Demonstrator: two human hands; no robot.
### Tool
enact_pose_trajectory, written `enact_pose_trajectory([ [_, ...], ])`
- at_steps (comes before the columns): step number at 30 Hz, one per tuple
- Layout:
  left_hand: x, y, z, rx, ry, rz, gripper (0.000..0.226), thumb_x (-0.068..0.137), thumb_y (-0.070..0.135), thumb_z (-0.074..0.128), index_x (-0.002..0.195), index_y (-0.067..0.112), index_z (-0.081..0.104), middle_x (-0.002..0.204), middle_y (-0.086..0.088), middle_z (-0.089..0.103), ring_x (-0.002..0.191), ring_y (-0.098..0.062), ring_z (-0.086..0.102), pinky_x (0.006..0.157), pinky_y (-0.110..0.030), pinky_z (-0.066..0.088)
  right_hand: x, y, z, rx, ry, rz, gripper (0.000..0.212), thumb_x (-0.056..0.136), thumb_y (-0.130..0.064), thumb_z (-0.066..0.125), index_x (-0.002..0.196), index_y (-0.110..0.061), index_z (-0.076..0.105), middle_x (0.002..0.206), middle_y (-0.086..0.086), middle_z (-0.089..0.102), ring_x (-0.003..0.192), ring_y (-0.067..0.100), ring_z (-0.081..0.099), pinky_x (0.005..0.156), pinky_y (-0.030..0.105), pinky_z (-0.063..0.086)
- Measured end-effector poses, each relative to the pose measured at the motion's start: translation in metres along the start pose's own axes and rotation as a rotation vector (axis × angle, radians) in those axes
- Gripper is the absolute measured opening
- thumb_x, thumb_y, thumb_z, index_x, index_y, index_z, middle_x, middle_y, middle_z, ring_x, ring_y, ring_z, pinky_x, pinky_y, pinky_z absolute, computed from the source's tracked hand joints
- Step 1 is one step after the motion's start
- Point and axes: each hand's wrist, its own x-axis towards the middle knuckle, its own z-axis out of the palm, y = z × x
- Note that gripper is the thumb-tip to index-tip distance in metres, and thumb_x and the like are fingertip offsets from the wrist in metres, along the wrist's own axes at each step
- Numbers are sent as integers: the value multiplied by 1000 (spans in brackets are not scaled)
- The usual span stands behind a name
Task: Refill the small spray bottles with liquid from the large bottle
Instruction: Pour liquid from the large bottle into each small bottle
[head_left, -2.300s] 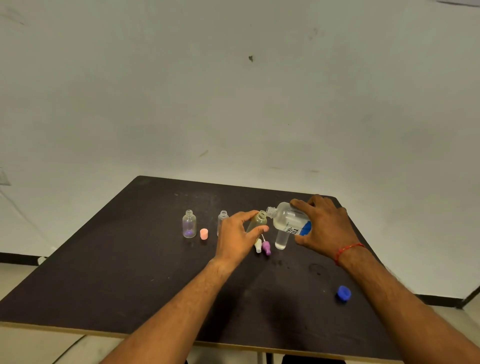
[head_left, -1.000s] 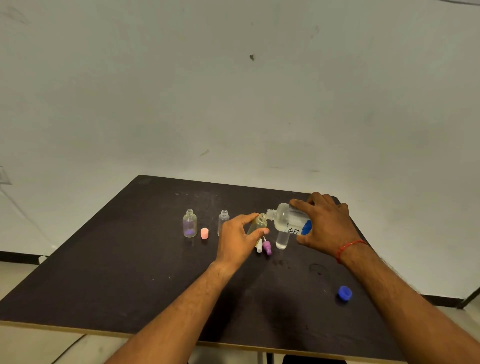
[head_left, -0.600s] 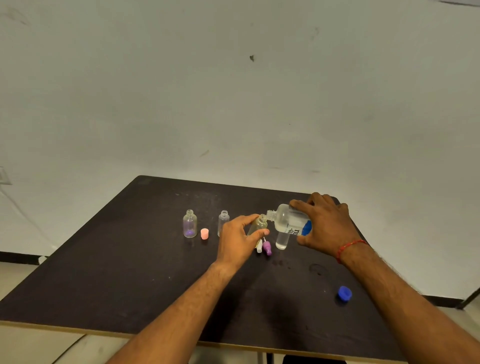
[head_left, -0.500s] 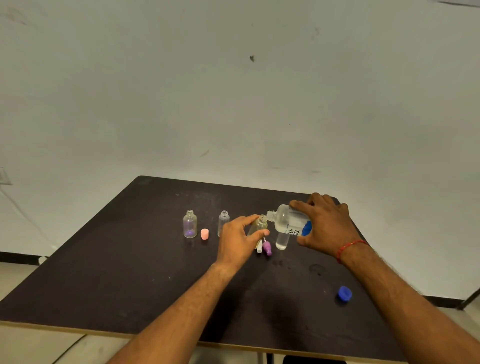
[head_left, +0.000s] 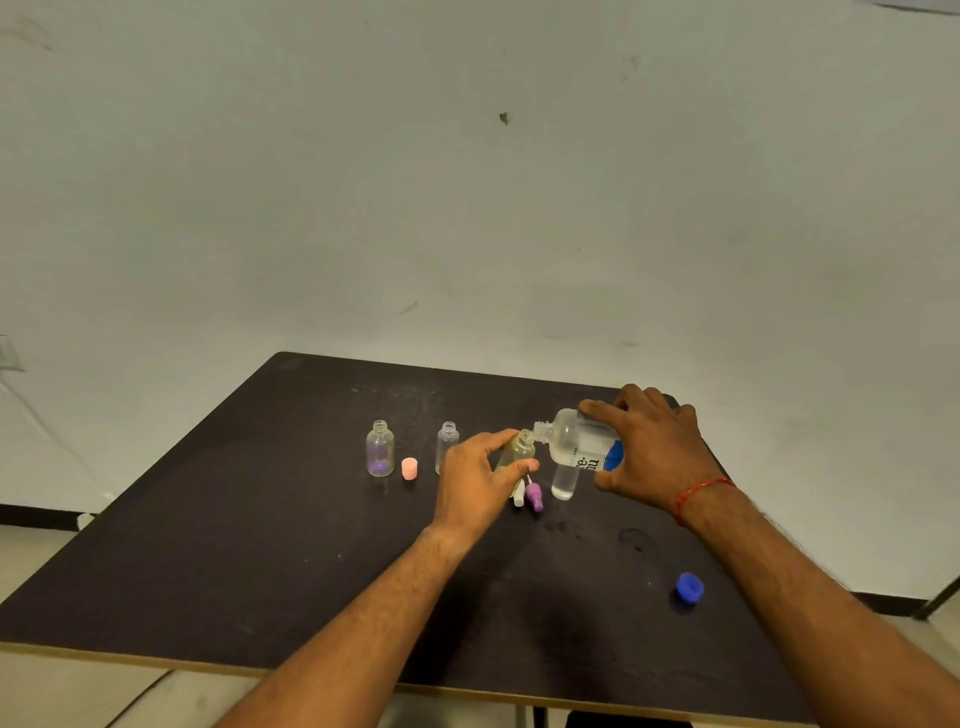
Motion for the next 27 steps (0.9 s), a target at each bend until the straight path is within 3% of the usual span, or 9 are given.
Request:
enact_pose_trajectory([
  [27, 0, -5, 2, 6, -3, -2, 49, 80, 35, 82, 125, 20, 70, 120, 5, 71, 101, 1, 61, 80, -2, 45, 0, 1, 0, 1, -1, -9, 83, 71, -58, 70, 144, -41, 34, 120, -3, 43, 114, 16, 40, 97, 45, 40],
])
